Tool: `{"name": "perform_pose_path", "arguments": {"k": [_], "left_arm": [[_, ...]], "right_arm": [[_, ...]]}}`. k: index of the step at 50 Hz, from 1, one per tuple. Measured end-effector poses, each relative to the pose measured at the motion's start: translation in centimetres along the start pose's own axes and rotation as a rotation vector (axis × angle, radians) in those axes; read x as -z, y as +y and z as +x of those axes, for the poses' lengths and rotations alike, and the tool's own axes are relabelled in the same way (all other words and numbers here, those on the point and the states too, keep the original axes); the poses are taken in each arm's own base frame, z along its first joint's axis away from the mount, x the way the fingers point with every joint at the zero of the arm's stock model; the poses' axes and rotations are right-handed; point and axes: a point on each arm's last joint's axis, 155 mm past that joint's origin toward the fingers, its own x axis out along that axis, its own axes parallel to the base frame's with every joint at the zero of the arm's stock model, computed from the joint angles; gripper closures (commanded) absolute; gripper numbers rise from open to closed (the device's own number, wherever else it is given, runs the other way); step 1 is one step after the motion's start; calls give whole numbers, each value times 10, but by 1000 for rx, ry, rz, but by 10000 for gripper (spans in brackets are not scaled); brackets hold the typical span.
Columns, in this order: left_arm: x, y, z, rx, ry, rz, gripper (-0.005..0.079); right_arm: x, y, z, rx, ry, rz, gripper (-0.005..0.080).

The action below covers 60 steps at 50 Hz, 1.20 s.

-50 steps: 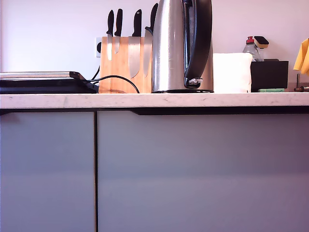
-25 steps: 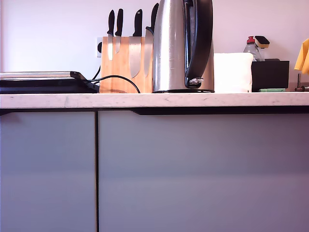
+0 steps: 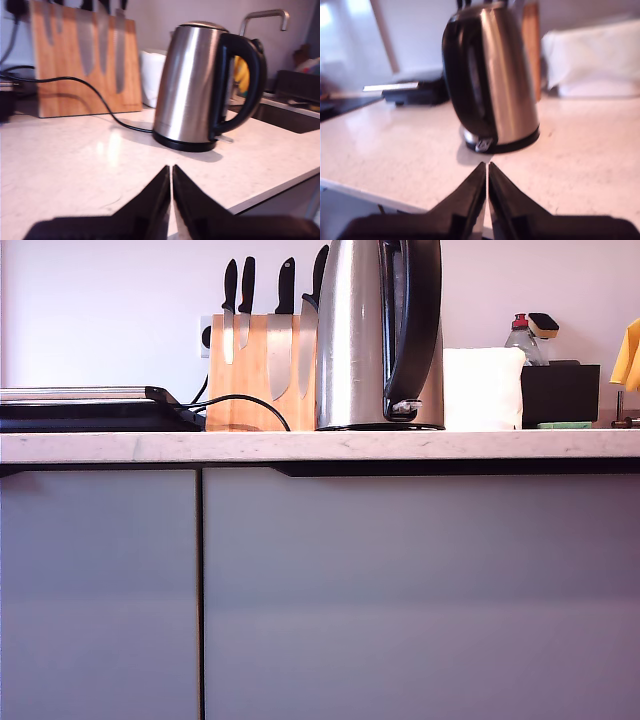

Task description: Switch the kettle on

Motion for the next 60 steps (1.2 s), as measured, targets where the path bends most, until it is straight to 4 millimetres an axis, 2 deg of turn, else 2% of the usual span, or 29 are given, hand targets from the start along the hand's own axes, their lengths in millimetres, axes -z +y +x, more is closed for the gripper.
{"name": "perform_pose_path", "arguments": {"k": [8,21,29,36,40,55,60], "left_arm": [[1,-1,19,41,18,-8,756],[18,-9,48,125,67,-26,756],[28,-19,62,176,84,-6,756],[43,-25,69,205,126,-6,756],[49,-27,73,215,142,-13,756],[47,-30,78,221,132,-7,756],[47,-28,78,214,131,-7,756]], "right_arm": [[12,1,24,-24,107,27,763],[8,7,72,-81,149,-12,763],[23,11,102,-116,184,-33,763],[41,16,123,-142,228,-35,763],[45,17,135,-151,242,-41,763],[36,18,177,-170,256,-90,763],[46,16,188,-173,285,-100,763]]}}
